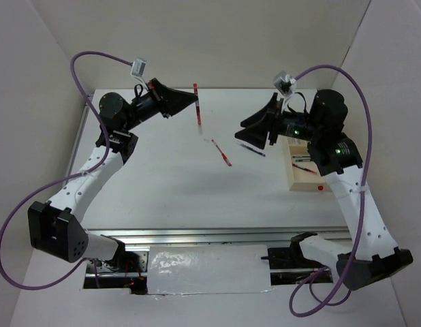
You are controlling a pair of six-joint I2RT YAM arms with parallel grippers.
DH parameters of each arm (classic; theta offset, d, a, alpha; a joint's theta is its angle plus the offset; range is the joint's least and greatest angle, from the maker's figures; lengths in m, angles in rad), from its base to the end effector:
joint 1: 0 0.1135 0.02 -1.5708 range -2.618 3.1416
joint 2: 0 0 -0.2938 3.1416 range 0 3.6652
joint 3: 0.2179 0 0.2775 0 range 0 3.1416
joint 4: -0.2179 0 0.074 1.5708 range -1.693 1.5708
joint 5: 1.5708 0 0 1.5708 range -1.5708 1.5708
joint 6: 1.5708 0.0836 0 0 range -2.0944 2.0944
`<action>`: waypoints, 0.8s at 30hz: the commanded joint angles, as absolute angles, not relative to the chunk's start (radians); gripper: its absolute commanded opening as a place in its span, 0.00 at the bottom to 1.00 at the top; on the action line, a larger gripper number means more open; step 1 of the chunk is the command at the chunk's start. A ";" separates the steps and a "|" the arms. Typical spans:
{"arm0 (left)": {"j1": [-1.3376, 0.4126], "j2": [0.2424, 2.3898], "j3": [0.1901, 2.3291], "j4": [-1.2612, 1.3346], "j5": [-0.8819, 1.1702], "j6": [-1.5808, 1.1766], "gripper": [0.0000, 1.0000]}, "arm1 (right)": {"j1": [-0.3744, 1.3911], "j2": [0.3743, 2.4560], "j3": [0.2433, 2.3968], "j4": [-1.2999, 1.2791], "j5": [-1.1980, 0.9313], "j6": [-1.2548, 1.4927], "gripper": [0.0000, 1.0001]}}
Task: Sort the stationery into containers
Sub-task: Pick up the pen from the center of the board.
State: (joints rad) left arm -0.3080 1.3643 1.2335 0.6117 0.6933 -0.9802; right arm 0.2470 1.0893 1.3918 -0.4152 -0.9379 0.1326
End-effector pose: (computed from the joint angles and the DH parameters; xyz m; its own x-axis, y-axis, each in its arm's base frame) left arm 0.3257 -0.1597 0.4892 -0.3967 -0.5442 -0.7392 0.7967 0.1960 -0.5718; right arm 0.2234 0.1258 0.4980 -0.2299 0.0227 -0.9729 -0.8990 0.3780 0.2213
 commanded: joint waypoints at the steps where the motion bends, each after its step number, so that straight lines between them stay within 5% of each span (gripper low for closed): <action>1: -0.331 1.356 1.236 0.722 0.653 -1.166 0.00 | 0.302 1.178 1.442 -0.189 -0.894 0.387 0.63; 15: -0.368 1.324 1.167 0.727 0.658 -1.178 0.00 | 0.422 1.408 1.586 -0.094 -0.882 0.462 0.63; 24: -0.380 1.328 1.157 0.736 0.663 -1.180 0.00 | 0.474 1.448 1.560 -0.103 -0.890 0.439 0.54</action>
State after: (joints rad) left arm -0.3725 1.3560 1.1553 0.6674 0.6632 -1.1599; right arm 0.4614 1.4361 1.5391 -0.1562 -0.8803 0.4507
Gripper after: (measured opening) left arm 0.172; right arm 0.555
